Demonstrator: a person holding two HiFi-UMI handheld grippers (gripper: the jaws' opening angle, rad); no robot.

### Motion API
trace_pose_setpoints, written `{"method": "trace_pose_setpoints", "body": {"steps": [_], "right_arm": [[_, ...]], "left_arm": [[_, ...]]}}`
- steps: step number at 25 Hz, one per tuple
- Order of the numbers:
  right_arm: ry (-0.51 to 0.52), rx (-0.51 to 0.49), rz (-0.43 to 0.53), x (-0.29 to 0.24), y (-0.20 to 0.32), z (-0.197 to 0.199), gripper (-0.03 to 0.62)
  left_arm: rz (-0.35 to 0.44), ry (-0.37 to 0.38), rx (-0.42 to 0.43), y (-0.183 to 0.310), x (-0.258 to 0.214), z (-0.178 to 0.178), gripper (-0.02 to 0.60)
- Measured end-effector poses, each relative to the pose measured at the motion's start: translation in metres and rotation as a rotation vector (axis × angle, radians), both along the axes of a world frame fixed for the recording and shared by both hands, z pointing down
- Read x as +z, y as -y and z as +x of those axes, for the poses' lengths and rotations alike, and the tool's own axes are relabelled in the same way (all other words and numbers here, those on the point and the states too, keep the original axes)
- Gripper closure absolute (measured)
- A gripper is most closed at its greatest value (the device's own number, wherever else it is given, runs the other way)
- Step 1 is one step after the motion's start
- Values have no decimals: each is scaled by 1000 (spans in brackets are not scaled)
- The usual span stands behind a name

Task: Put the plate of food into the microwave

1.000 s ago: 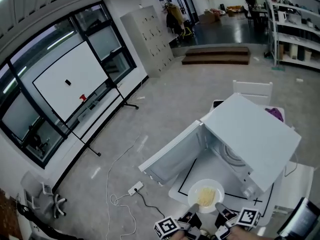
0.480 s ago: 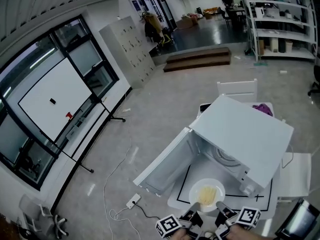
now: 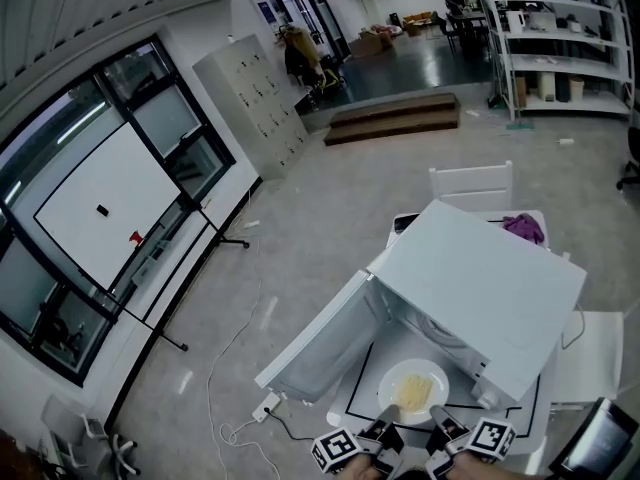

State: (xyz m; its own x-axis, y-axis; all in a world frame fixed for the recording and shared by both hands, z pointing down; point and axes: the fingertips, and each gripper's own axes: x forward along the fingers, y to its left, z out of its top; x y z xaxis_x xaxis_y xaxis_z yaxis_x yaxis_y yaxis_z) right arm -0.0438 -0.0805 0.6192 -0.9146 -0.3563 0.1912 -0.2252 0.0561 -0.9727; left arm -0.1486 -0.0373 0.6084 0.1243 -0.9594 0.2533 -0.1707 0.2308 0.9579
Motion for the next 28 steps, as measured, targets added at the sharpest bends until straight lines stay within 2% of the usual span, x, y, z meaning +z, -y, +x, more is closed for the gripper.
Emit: {"method": "trace_pose_setpoints", "body": {"steps": [9,15,23,28], "right_arm": [[3,53,-20,13,25,-14,577],[-13,172,-46,22,38,-26,577],[32,312,-73,25,49,-51,577],[3,378,-50,34,64,-53,577]], "left_arm": [[-24,17,60,34,13,-17,566],[-36,7,168,60,23,-32,566],[-45,6,300,86,32,-55,566],[-48,0,358,105,37,-61,566]]}}
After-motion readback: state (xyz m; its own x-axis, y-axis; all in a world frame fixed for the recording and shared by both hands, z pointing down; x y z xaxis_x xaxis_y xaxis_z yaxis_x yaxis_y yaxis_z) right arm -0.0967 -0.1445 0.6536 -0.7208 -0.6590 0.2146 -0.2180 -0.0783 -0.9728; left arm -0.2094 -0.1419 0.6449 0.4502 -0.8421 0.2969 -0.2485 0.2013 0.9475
